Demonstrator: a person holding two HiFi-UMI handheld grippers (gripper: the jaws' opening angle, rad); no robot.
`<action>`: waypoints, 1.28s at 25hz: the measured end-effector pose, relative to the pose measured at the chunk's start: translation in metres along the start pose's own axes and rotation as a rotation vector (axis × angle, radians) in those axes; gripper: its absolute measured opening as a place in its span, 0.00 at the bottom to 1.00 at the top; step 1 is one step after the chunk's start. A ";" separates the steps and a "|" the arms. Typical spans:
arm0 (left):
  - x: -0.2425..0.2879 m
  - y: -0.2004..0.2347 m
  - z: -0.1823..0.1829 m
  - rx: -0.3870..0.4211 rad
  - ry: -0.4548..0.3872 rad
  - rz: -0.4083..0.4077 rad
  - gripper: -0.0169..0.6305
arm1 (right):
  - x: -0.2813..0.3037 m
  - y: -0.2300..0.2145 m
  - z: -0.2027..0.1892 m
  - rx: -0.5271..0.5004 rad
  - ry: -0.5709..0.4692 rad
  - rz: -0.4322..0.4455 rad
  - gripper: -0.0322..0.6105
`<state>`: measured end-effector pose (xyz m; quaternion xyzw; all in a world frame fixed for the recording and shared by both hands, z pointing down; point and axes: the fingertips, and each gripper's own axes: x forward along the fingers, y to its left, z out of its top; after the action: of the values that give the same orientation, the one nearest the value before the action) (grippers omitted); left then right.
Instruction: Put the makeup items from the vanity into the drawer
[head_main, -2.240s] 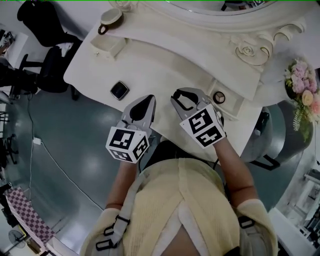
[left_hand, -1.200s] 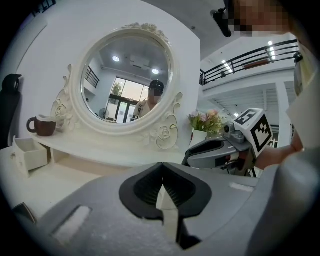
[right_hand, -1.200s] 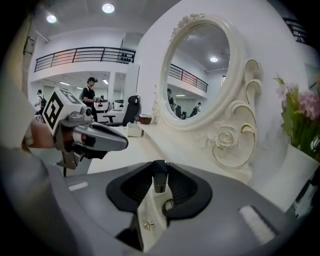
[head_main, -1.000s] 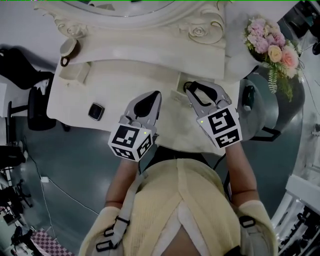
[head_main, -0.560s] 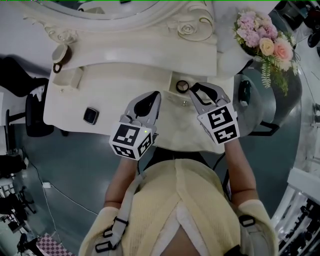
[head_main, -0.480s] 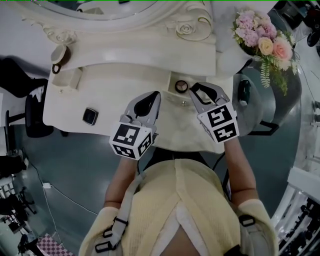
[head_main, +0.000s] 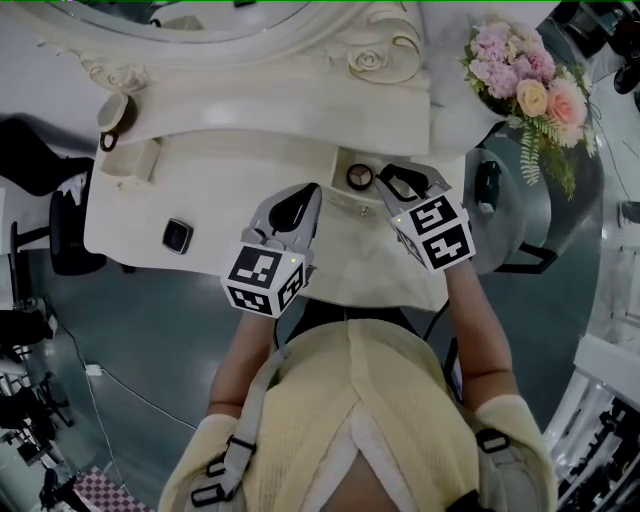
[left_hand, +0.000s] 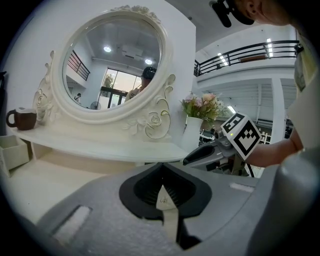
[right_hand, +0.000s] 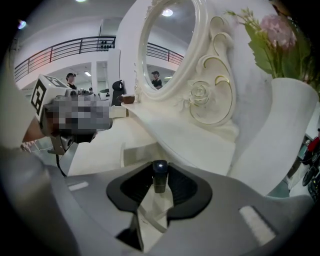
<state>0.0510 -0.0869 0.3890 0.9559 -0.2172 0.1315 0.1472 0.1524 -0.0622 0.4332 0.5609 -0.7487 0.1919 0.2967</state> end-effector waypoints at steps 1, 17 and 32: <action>0.001 0.000 0.000 0.000 0.003 0.001 0.03 | 0.002 0.000 -0.001 -0.005 0.009 0.006 0.21; 0.012 0.008 -0.002 -0.010 0.018 0.005 0.03 | 0.011 0.000 -0.013 -0.019 0.121 0.061 0.22; 0.003 0.011 0.003 -0.060 -0.029 0.003 0.03 | -0.001 -0.008 -0.007 -0.026 0.081 0.019 0.26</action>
<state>0.0494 -0.0981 0.3894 0.9526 -0.2245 0.1114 0.1723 0.1616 -0.0588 0.4375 0.5418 -0.7436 0.2077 0.3322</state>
